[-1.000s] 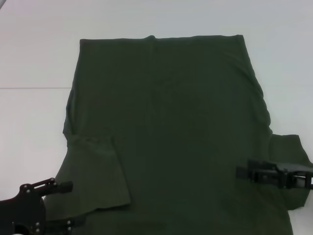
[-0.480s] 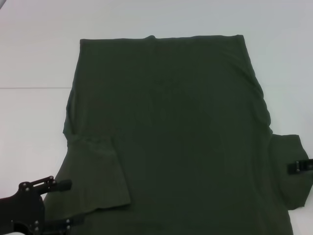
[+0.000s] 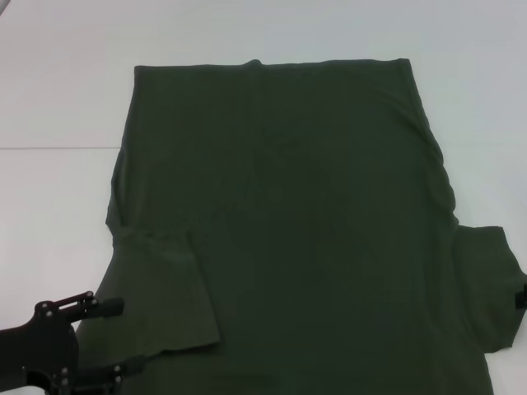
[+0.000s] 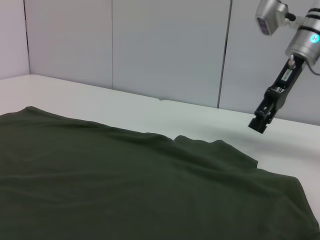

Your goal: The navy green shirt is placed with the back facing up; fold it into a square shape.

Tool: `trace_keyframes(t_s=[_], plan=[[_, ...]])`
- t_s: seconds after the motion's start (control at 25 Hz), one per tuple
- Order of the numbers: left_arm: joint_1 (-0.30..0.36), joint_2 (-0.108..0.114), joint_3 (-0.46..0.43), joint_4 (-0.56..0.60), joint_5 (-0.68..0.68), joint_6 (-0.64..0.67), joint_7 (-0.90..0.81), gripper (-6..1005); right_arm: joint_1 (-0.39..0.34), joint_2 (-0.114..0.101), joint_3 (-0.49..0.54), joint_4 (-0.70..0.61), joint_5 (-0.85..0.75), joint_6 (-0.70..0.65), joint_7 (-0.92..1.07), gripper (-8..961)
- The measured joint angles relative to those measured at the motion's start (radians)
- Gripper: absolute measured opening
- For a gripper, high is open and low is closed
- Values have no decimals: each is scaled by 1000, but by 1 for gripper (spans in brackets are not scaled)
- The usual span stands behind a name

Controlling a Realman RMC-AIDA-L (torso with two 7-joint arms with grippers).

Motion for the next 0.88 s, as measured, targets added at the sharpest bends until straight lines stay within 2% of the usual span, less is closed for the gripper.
trace_keyframes(t_s=[0.2,0.44,0.52,0.72,0.88], plan=[[0,-2,1,0,0,0,8,847,0,-5,50,66,4,60,0,887],[-1,-4,10,-1,0,0,11,847,13,-42,132,141,23,67,4,876],[-2,-5,23,-2,0,0,12,847,20,-48,136,163,25,75,9,757],[-6,-5,29,-2,0,0,11,847,68,-73,128,304,21,114,14,761],[-6,-5,29,-2,-1,0,12,846,80,-77,126,349,22,144,12,764]])
